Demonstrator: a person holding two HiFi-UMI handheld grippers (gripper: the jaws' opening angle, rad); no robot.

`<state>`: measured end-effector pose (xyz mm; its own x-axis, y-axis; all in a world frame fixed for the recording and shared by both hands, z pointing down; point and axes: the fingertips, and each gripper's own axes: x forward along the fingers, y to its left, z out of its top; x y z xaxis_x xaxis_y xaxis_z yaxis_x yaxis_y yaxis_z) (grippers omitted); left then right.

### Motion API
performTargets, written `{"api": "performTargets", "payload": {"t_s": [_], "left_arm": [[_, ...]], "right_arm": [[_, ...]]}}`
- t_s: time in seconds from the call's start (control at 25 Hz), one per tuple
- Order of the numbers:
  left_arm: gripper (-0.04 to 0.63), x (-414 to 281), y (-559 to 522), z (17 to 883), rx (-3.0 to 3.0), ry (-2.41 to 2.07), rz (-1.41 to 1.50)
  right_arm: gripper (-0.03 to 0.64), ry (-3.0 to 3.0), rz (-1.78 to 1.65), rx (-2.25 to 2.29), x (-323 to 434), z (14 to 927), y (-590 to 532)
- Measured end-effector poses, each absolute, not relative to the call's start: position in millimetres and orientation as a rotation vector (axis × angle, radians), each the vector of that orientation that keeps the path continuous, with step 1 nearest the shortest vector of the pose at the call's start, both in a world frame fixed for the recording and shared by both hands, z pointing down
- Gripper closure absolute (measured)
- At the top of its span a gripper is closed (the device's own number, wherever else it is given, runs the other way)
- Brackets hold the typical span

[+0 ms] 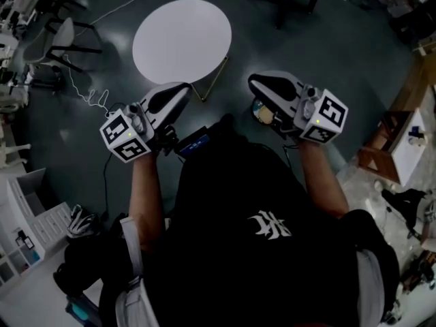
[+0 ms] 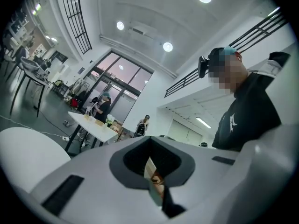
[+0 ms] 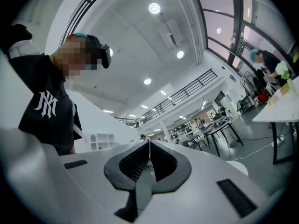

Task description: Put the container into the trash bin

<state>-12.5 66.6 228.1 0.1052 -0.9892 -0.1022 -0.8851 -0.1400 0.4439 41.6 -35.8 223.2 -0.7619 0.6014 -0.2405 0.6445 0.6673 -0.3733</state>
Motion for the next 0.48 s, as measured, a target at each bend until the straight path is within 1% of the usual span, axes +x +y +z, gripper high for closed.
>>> {"api": "performTargets", "payload": {"t_s": [0.16, 0.48], "left_arm": [[0.592, 1, 77, 238, 2.079, -1.846, -0.547], [0.592, 3, 74, 245, 2.053, -1.886, -0.548]], "right_arm": [[0.578, 2.773, -0.717, 1.051, 57, 228, -25], [0.577, 2.765, -0.682, 1.077, 74, 233, -29]]}}
